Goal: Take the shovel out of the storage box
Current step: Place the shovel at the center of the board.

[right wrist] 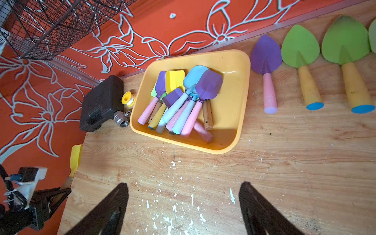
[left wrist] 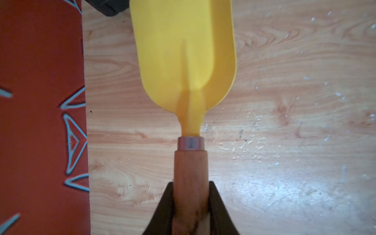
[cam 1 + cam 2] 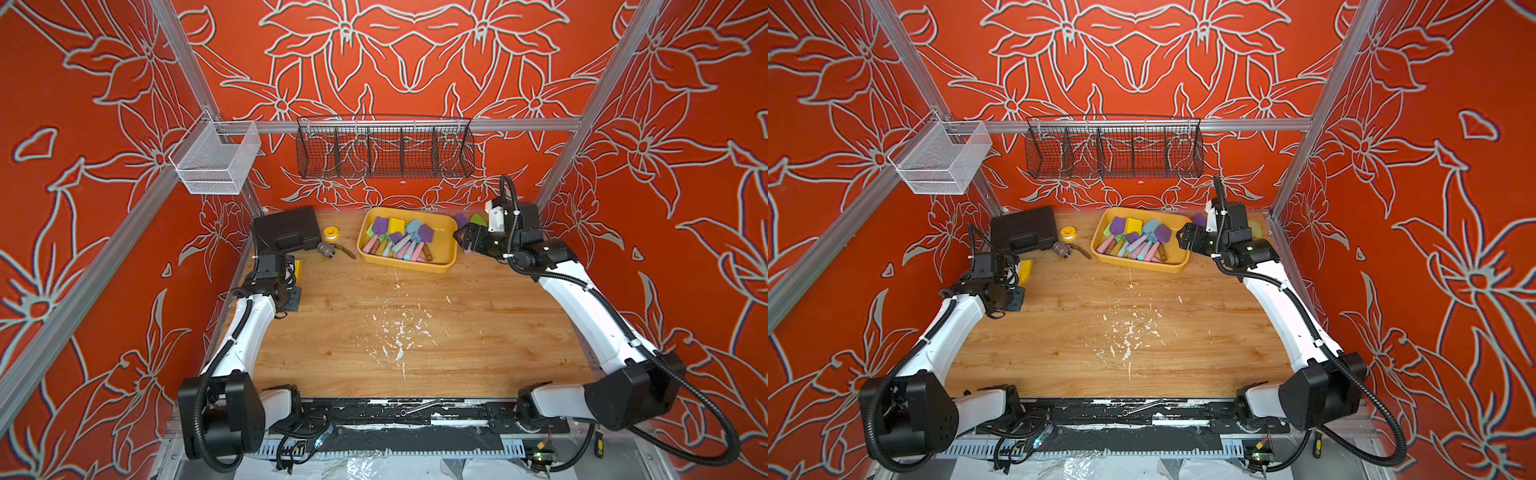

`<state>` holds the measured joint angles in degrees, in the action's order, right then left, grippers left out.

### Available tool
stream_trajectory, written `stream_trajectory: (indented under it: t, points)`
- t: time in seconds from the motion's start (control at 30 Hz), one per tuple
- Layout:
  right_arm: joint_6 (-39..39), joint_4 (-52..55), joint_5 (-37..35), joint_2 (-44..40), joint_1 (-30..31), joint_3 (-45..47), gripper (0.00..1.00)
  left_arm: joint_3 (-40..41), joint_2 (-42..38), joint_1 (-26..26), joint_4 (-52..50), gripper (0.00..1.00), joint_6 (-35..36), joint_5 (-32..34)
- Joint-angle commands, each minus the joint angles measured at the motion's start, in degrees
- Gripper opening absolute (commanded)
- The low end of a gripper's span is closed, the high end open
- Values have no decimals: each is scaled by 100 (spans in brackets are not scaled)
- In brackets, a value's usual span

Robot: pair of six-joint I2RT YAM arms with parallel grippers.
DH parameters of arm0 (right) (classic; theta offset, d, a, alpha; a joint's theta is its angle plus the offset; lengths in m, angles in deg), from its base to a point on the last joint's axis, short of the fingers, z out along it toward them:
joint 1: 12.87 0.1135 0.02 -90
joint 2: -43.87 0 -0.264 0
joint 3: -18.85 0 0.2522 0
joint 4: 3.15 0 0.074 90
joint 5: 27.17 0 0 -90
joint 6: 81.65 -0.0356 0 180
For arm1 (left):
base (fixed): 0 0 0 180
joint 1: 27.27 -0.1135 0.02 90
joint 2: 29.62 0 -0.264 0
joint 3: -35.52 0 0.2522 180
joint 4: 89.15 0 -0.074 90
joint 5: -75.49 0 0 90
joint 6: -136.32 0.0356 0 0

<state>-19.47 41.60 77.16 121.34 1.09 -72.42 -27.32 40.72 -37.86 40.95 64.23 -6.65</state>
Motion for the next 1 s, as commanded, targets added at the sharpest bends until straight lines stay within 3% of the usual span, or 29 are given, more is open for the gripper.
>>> stream_trajectory:
  t: [0.0, 0.43, 0.8, 0.9, 0.97]
  points:
    - [223, -65, 46, 18, -39, -69, 87, 236, 121, -168, 581, 0, 521, 110]
    - [325, -61, 633, 676, -107, -354, 87, 370, 1205, -386, 1115, 0, 773, 869]
    - [462, 335, 1019, 1150, -239, -745, 86, 281, 1936, -558, 1326, 0, 944, 1028]
    - [435, 361, 1081, 1208, -245, -774, 86, 261, 1948, -655, 1319, 11, 964, 1005]
    - [397, 357, 1117, 1240, -252, -767, 86, 225, 1988, -719, 1289, 28, 946, 987]
